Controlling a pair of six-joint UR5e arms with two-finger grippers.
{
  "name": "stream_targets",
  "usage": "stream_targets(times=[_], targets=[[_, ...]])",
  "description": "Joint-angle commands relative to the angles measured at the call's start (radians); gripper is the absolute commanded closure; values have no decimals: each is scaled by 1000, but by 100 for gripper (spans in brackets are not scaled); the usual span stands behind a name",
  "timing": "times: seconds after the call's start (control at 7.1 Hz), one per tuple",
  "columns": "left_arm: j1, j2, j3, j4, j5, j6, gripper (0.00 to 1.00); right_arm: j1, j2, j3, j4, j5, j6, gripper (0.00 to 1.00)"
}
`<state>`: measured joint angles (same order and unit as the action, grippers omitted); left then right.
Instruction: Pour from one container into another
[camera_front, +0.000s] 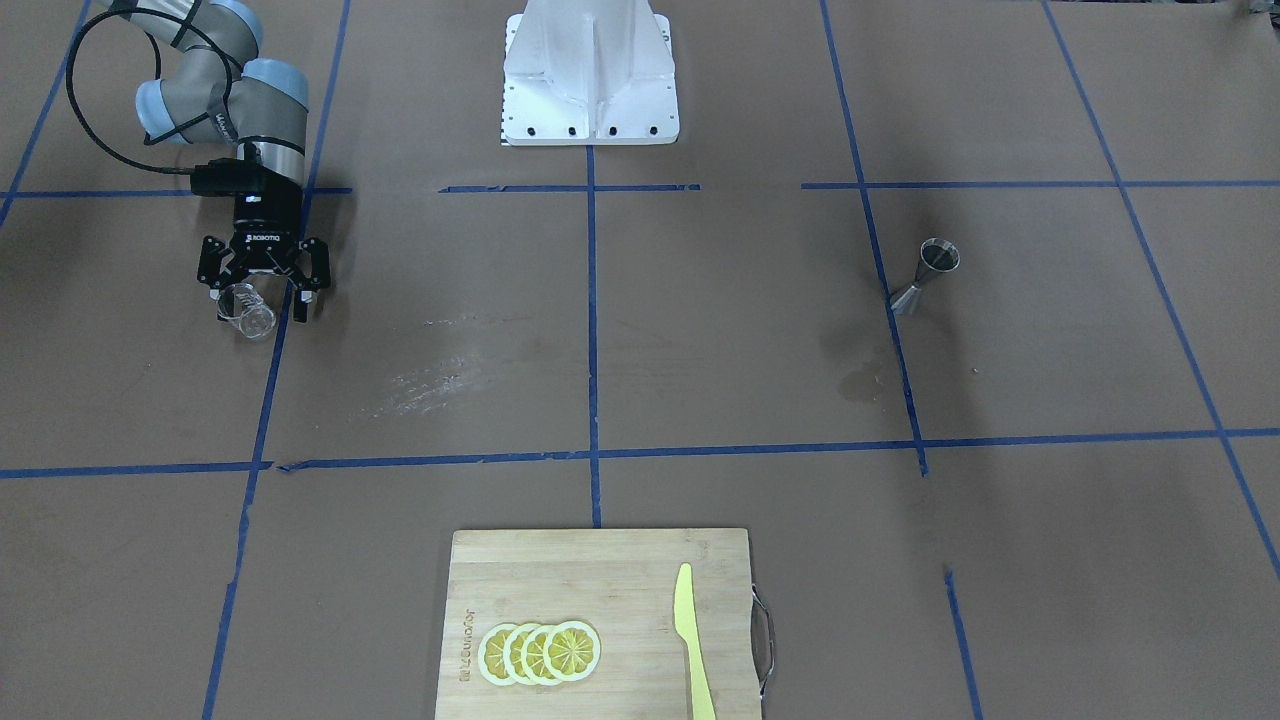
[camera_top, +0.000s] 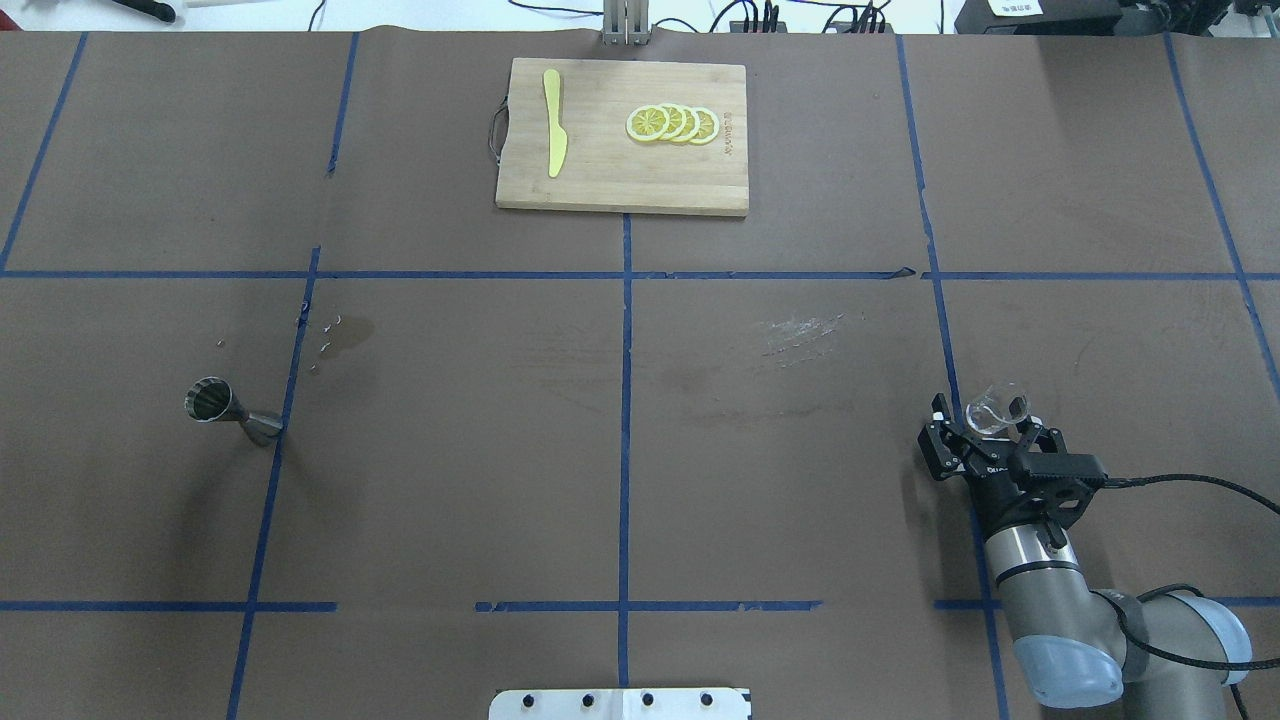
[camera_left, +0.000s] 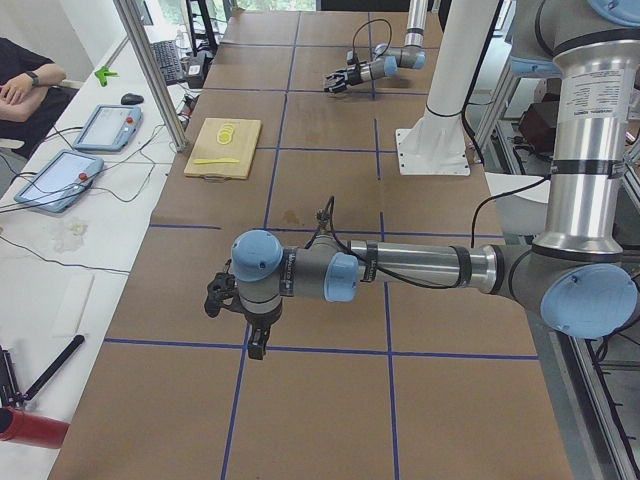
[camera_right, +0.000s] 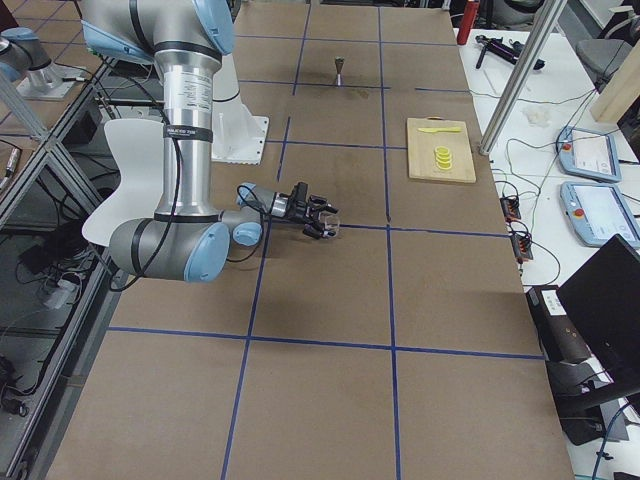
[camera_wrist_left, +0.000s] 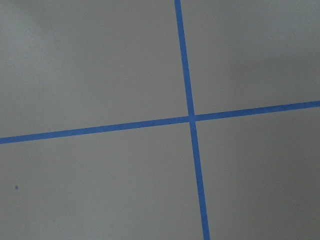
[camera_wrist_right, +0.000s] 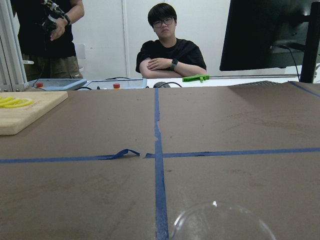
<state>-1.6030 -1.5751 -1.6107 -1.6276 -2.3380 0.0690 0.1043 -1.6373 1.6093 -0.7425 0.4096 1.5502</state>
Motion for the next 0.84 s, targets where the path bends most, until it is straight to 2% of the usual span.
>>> stream_targets(times=[0.0, 0.7], targets=[[0, 0, 0, 0, 0, 0, 0, 0, 10, -2, 0, 0, -1, 0], [0, -2, 0, -2, -1, 0, 0, 5, -5, -3, 0, -26, -15, 0]])
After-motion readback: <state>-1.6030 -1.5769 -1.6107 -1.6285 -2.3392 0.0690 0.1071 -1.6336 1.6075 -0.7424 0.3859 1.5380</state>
